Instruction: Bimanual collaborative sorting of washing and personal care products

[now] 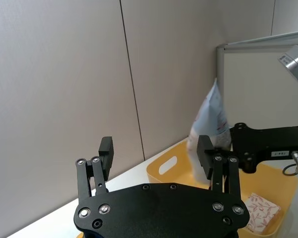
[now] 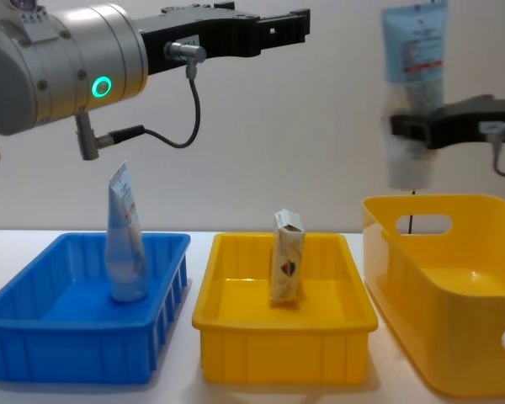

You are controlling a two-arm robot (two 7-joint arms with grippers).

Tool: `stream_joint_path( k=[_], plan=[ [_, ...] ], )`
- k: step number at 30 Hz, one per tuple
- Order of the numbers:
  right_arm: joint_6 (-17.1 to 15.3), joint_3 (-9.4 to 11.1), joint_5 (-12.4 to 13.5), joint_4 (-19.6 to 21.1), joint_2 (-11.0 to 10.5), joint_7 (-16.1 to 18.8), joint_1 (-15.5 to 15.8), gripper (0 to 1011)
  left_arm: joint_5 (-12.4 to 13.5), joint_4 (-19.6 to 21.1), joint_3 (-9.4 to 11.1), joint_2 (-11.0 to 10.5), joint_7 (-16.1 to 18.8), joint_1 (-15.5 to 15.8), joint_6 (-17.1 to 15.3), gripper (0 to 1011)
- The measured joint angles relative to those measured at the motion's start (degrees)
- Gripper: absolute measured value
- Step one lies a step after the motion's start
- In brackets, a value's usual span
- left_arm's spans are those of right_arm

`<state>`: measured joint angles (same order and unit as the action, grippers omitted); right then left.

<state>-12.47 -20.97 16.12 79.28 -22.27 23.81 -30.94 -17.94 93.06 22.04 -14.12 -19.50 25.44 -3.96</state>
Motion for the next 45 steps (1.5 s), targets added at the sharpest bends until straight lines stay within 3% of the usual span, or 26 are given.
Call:
stream_joint_path(
  k=[10,14,15,20,21,25,28,33,38,45],
  plan=[
    [-1.85,4.26,0.33,1.29,-1.99,-4.44,4.14,156,0.0,0.0,0.0,0.0,0.0,0.0,0.0,1001],
    [-2.08,5.29,0.54,0.86,-2.31,-5.08,4.83,214,0.0,0.0,0.0,0.0,0.0,0.0,0.0,1001],
    [-2.16,5.65,0.69,0.52,-2.4,-5.18,5.02,282,0.0,0.0,0.0,0.0,0.0,0.0,0.0,1002],
    [-2.49,6.51,1.16,-0.63,-2.45,-5.19,5.18,426,0.0,0.0,0.0,0.0,0.0,0.0,0.0,1001],
    [-2.66,6.75,1.36,-0.99,-2.44,-5.14,5.18,500,0.0,0.0,0.0,0.0,0.0,0.0,0.0,1001],
    [-3.07,7.2,1.86,-1.74,-2.33,-4.88,5.11,575,0.0,0.0,0.0,0.0,0.0,0.0,0.0,1001],
    [-3.82,7.61,2.65,-2.59,-2.13,-4.46,4.84,725,0.0,0.0,0.0,0.0,0.0,0.0,0.0,1002],
    [-4.87,8.1,3.79,-3.25,-1.88,-4.01,4.48,880,0.0,0.0,0.0,0.0,0.0,0.0,0.0,1001],
    [-5.94,8.61,4.88,-3.51,-1.6,-3.9,4.27,1002,0.0,0.0,0.0,0.0,0.0,0.0,0.0,1001],
    [-6.8,9.02,5.87,-3.37,-1.5,-3.93,4.27,1002,0.0,0.0,0.0,0.0,0.0,0.0,0.0,1001]
  ],
)
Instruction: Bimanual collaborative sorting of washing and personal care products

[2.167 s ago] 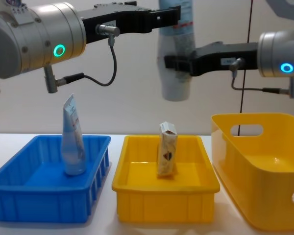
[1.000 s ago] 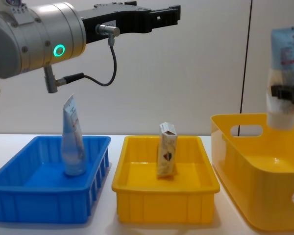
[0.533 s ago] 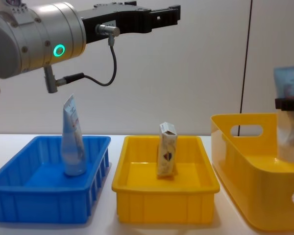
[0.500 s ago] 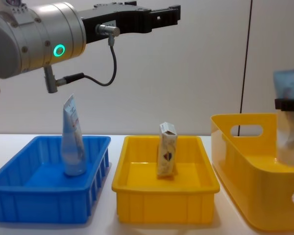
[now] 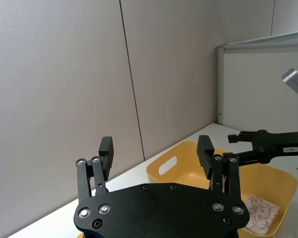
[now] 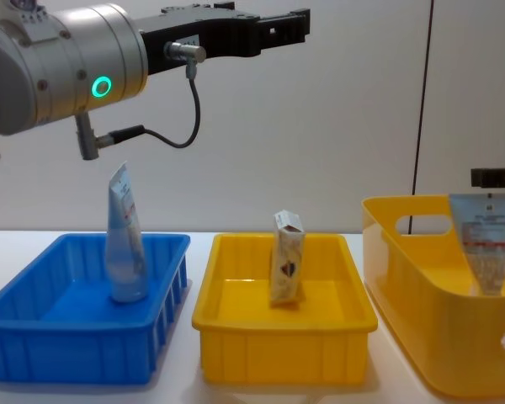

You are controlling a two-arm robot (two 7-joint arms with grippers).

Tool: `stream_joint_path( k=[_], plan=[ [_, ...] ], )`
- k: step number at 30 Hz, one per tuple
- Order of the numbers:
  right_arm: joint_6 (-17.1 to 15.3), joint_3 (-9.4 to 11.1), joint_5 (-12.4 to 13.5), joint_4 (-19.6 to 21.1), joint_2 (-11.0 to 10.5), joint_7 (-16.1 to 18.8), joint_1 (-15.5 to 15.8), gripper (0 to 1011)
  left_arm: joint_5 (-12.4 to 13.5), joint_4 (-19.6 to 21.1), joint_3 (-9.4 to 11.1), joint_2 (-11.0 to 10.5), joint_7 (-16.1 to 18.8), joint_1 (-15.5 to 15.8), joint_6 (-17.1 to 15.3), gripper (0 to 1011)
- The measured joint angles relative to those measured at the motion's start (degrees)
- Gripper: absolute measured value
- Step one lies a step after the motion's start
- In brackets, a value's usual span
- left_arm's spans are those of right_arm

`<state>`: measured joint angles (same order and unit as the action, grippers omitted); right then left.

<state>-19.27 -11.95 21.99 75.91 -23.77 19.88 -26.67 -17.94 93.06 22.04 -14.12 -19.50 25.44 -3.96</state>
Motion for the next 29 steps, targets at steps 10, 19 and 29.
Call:
stream_joint_path(
  k=[10,19,29],
  plan=[
    [-0.21,0.18,0.71,0.73,-0.1,-0.11,0.26,1002,0.0,0.0,0.0,0.0,0.0,0.0,0.0,1001],
    [-0.3,0.23,1.06,1.1,-0.18,-0.22,0.39,1002,0.0,0.0,0.0,0.0,0.0,0.0,0.0,1001],
    [-0.37,0.3,1.19,1.31,-0.23,-0.27,0.45,1002,0.0,0.0,0.0,0.0,0.0,0.01,0.0,1001]
  ],
)
